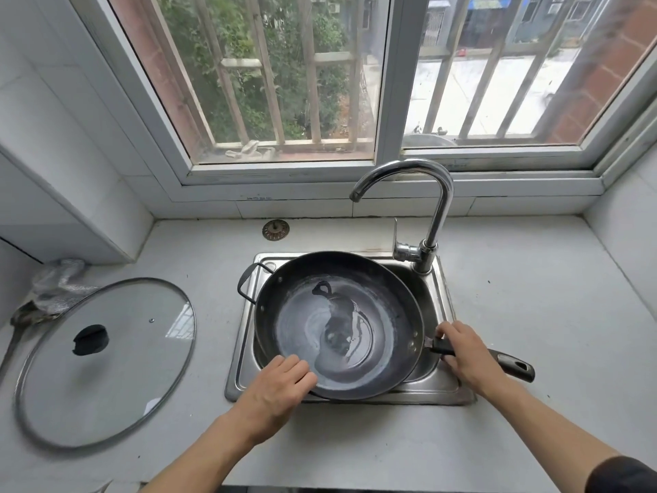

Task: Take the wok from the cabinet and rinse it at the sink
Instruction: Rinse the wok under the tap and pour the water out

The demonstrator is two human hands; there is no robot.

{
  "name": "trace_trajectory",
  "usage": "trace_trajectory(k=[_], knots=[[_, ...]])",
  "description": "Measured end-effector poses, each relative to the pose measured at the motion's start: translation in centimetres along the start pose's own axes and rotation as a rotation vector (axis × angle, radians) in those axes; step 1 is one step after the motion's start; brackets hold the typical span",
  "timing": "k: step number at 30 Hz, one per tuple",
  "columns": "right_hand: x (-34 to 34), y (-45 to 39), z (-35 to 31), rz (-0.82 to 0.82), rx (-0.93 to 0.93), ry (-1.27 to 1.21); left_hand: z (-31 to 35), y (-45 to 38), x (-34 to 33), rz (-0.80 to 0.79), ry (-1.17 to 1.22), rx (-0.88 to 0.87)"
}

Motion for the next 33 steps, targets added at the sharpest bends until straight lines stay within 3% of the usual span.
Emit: trace_trajectory(k=[5, 17, 25, 28, 33], knots=[[-0.4, 0.1, -0.1, 0.002, -0.041, -0.025, -0.8, -0.4, 1.0, -0.019, 0.096, -0.006], [-0.3, 0.4, -0.8, -0.004, -0.129, 0.133, -8.6, -4.7, 5.3, 0.23, 0.107, 0.5], [-0.2, 1.1, -2.8, -0.012, -0.251, 0.14, -13.7, -6.2, 6.3, 0.239, 0.14, 0.625], [0.2, 1.0, -3.9, 0.025, -0.27, 0.16, -14.4, -6.4, 6.4, 0.218, 0.162, 0.674], [3.5, -3.1, -6.9, 0.184, -0.166, -0.008, -15.4, -7.1, 6.6, 0.192, 0.222, 0.767]])
Point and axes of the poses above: each hand's wrist, its own y-axis away from the middle knuckle, its own x-axis out of the back of the hand, z = x × y, the point moved 2 cm from there along -y, towards the middle knuckle, and after that the axes turned 13 degrees about y, right-handed, at the moved point
